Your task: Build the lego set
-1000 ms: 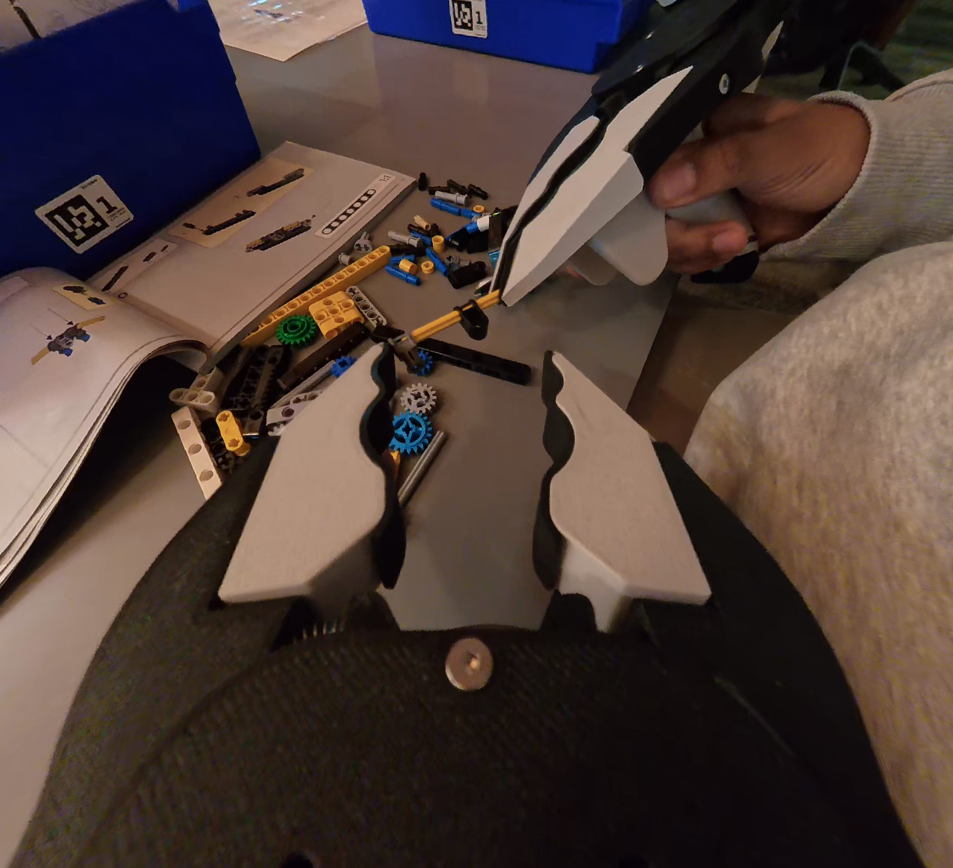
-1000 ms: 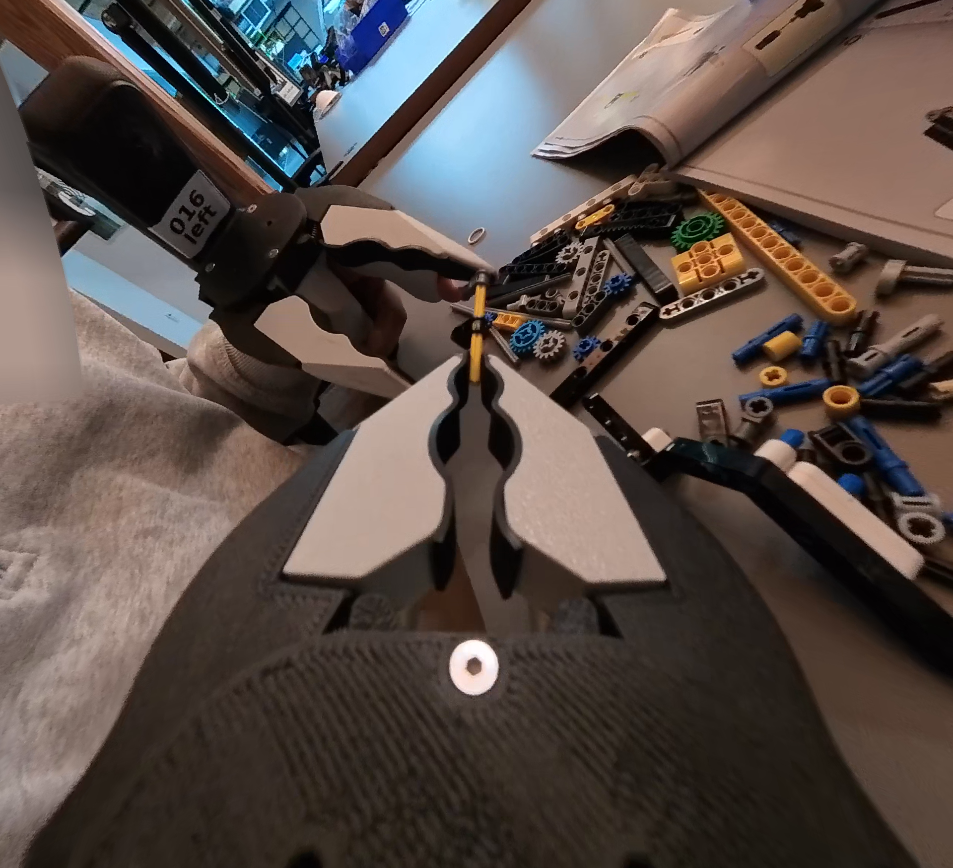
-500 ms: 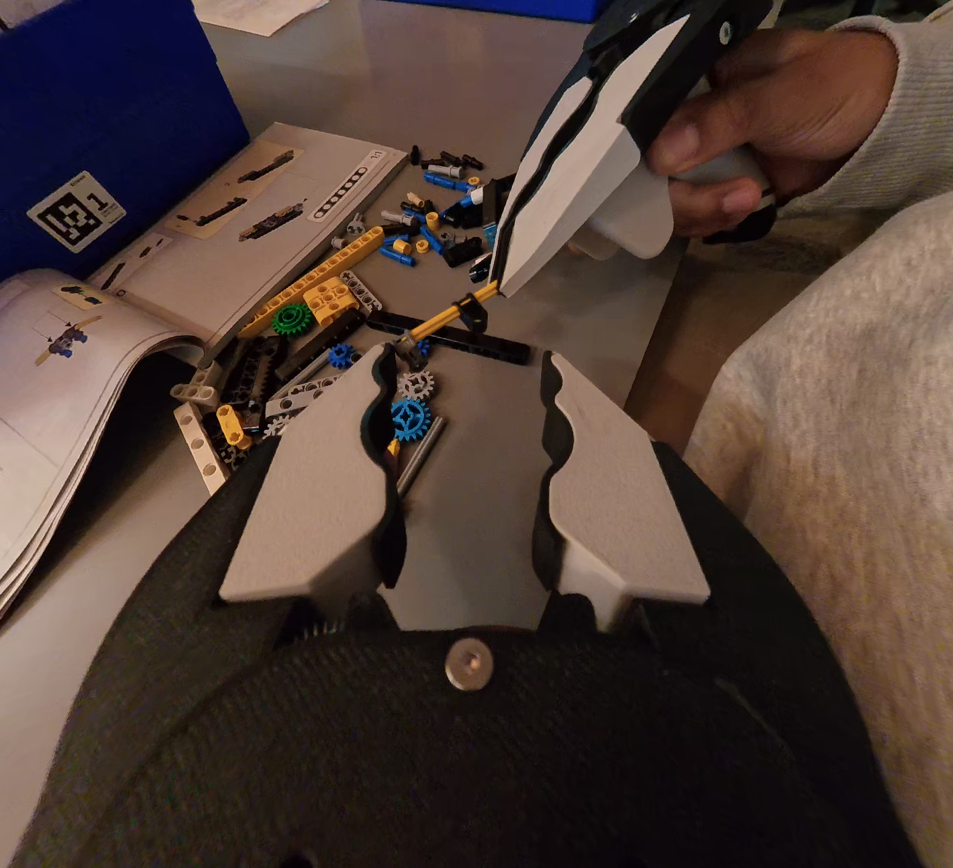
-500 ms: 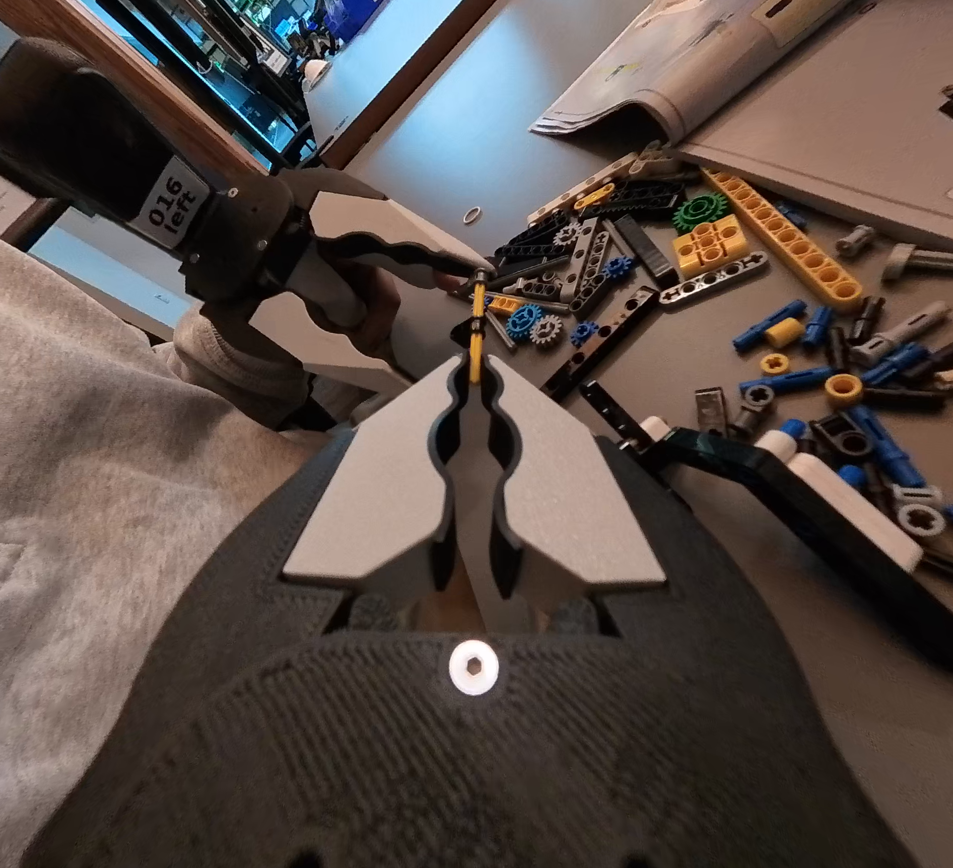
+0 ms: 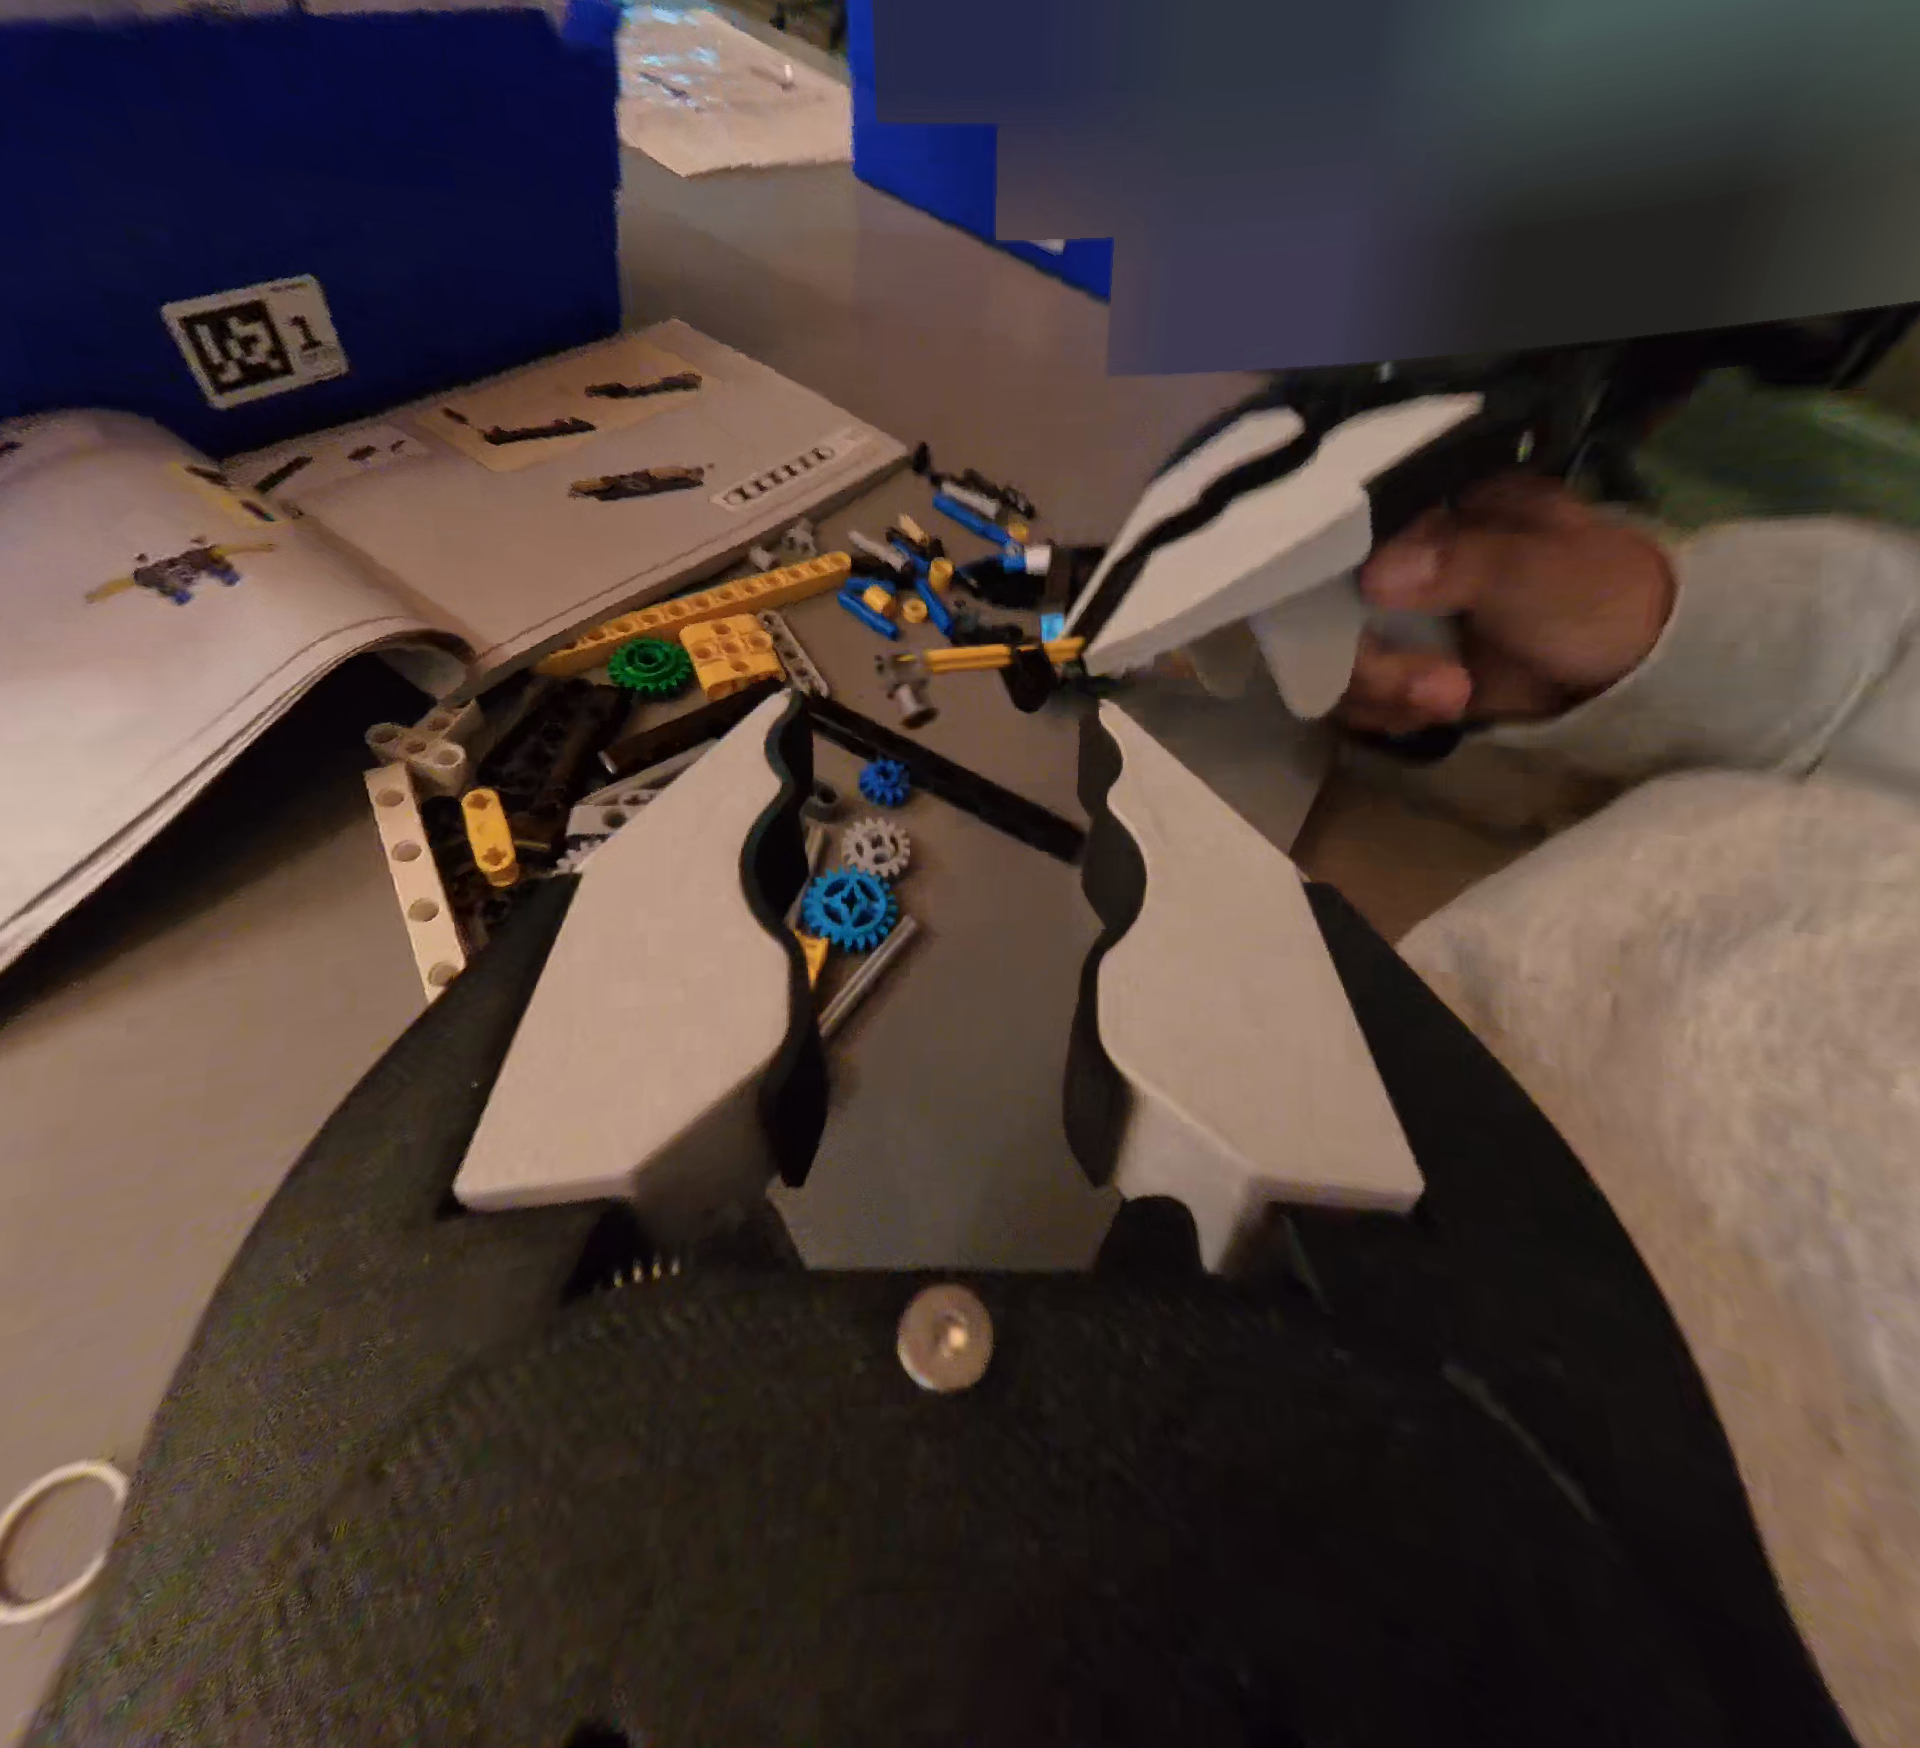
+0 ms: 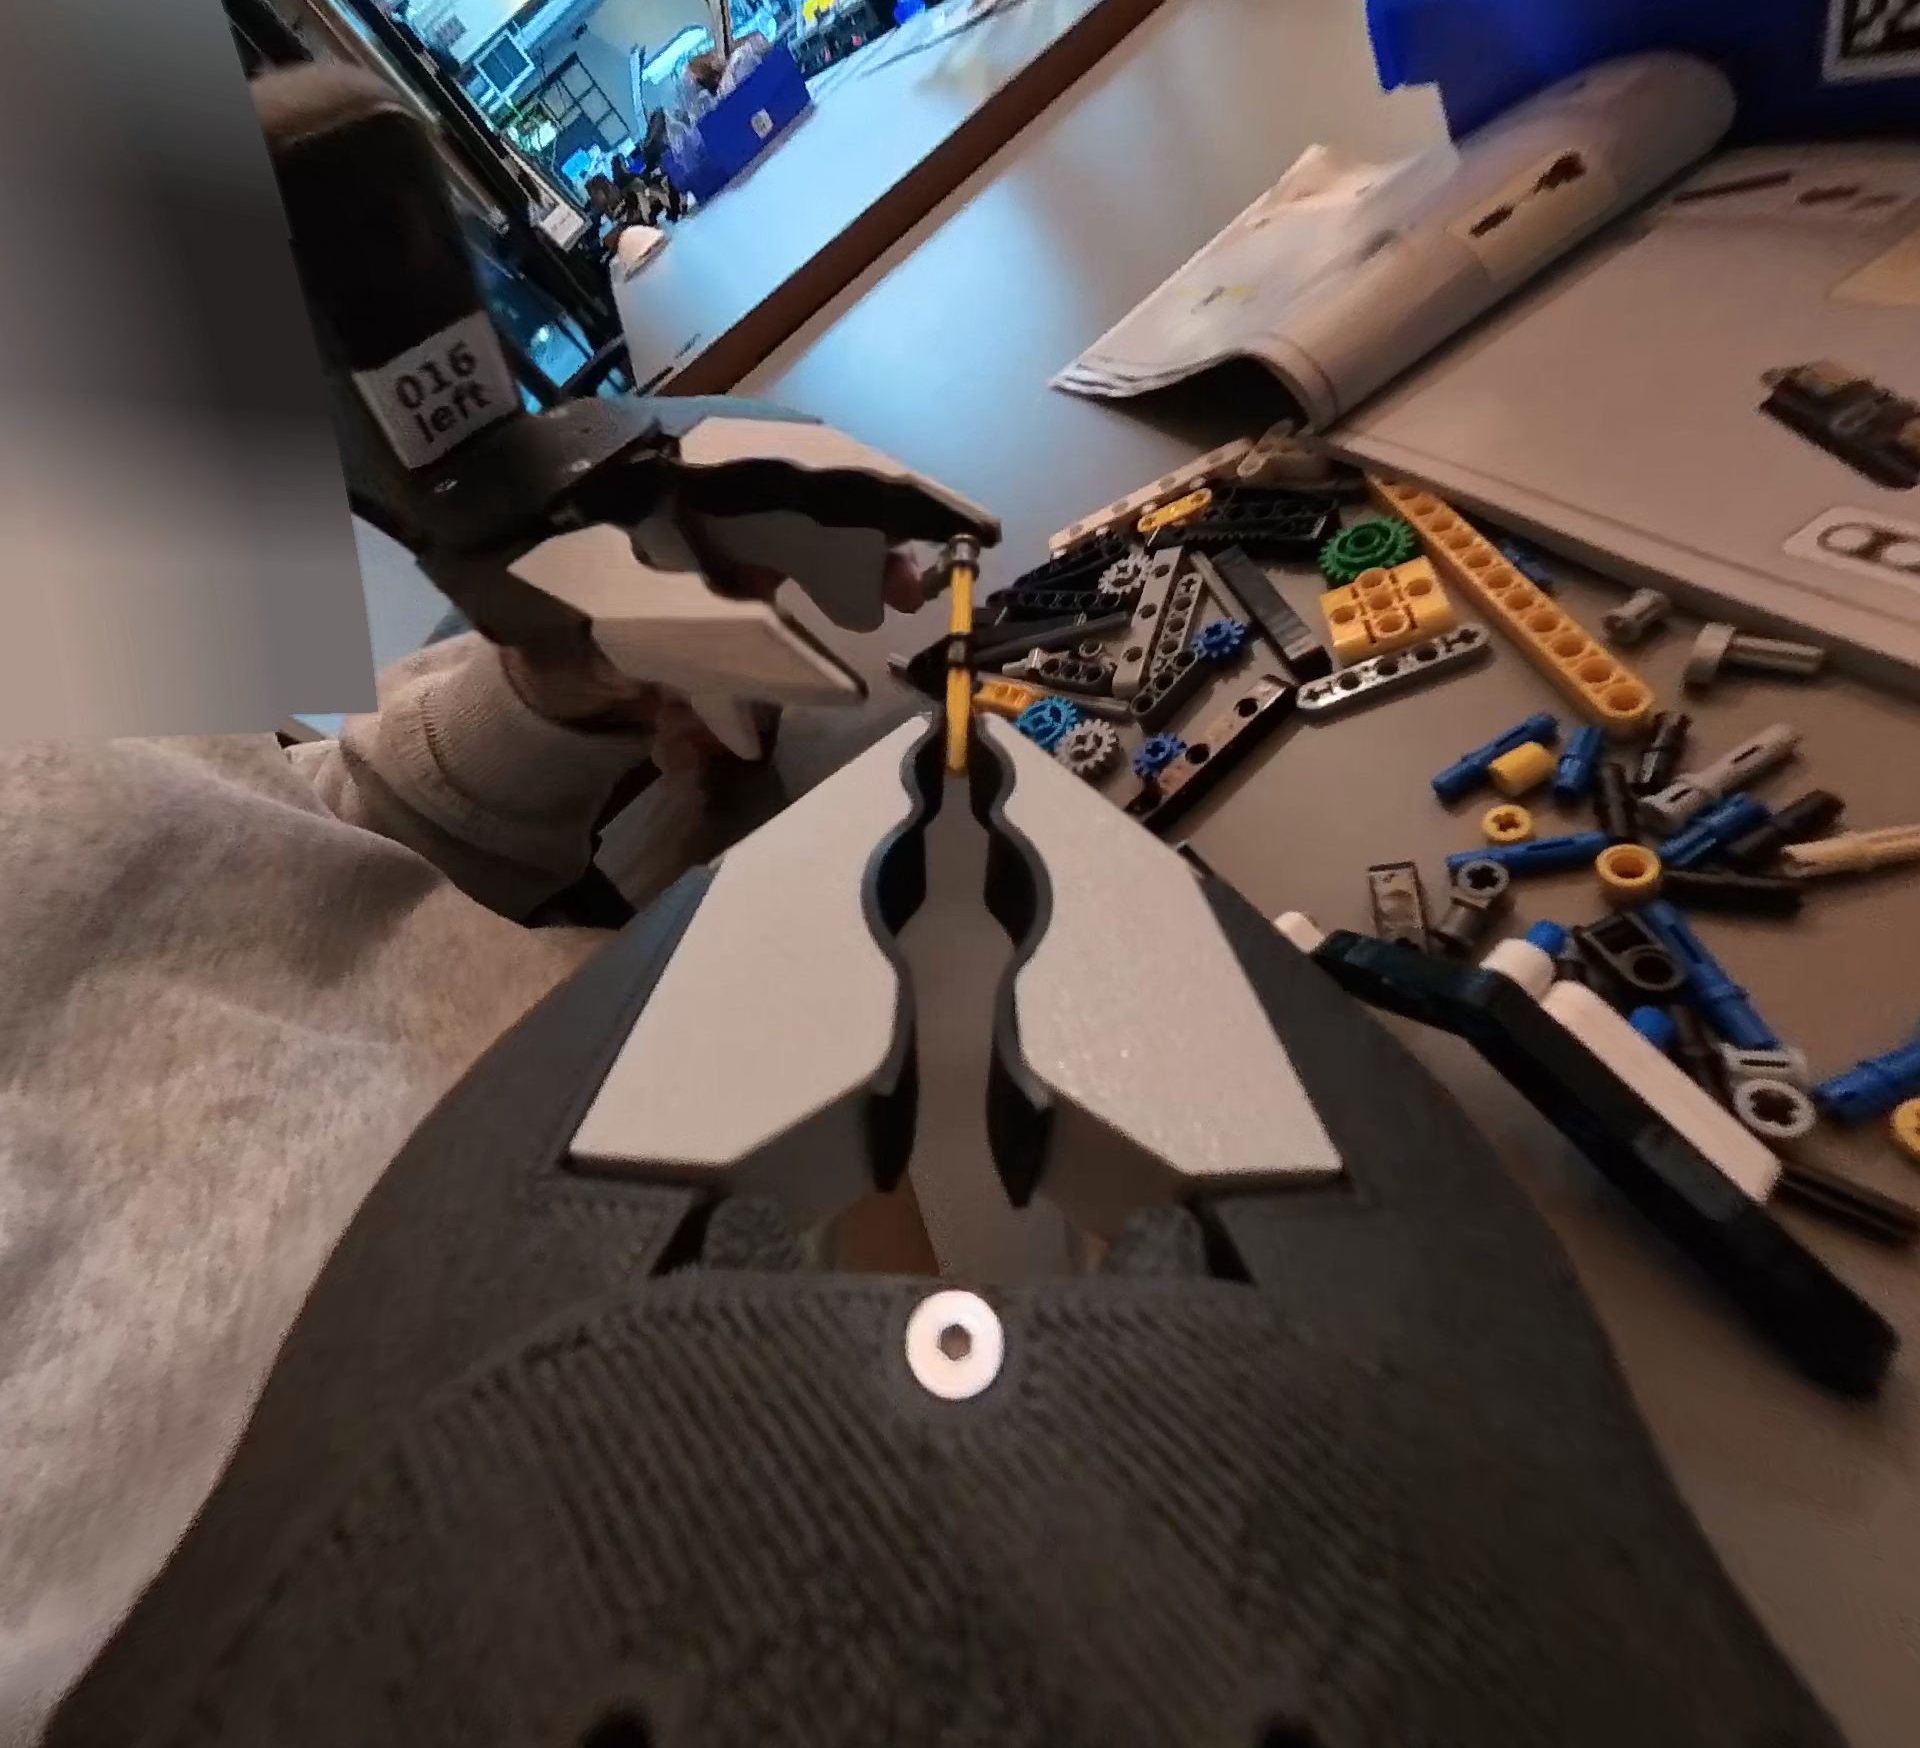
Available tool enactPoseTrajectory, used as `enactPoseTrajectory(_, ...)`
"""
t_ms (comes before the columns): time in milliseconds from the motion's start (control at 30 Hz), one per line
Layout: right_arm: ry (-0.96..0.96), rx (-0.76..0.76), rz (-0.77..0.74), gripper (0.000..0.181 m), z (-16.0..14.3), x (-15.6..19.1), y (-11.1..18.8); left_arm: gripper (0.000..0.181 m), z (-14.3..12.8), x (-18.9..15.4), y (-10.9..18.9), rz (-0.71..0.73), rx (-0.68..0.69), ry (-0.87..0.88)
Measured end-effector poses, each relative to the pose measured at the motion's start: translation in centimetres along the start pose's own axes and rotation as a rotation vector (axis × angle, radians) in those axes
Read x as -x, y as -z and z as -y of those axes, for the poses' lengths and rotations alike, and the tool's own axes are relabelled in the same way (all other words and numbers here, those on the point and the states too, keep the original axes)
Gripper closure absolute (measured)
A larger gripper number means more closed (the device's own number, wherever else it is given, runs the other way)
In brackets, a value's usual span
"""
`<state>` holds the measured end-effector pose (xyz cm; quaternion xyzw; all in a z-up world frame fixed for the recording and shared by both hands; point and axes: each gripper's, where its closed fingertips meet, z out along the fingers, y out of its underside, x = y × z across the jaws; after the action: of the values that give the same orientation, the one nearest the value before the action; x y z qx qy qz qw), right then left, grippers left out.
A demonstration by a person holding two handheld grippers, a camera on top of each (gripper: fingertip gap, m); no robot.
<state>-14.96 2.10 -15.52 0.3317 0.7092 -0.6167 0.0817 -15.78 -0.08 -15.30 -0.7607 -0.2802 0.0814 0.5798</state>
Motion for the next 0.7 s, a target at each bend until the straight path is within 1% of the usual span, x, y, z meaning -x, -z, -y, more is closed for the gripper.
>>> enactPoseTrajectory(67,0.003,-0.034,-0.006,0.179,0.5,-0.1,0.3,0.136,1.2,1.0,0.5,0.022,-0.072,0.09)
enactPoseTrajectory(133,-0.006,-0.066,-0.011,0.179,1.0,-0.2,0.5,0.142,1.6,1.4,0.7,0.045,-0.102,0.113)
enactPoseTrajectory(233,-0.018,-0.086,-0.028,0.179,1.2,-0.3,0.6,0.151,1.1,1.3,0.2,0.112,-0.062,0.03)
enactPoseTrajectory(300,-0.014,-0.079,-0.038,0.179,1.1,-0.2,0.4,0.16,0.9,1.5,-0.2,0.192,-0.035,-0.052)
enactPoseTrajectory(367,0.007,-0.063,-0.06,0.179,0.9,-0.1,0.2,0.165,0.8,1.8,-0.4,0.261,-0.008,-0.118)
enactPoseTrajectory(500,0.08,-0.026,-0.103,0.179,0.5,0.2,-0.2,0.175,0.1,1.7,-0.8,0.315,0.051,-0.2)
enactPoseTrajectory(700,0.223,0.034,-0.201,0.179,0.1,0.0,-0.4,0.176,-0.8,2.0,-1.0,0.35,0.118,-0.227)
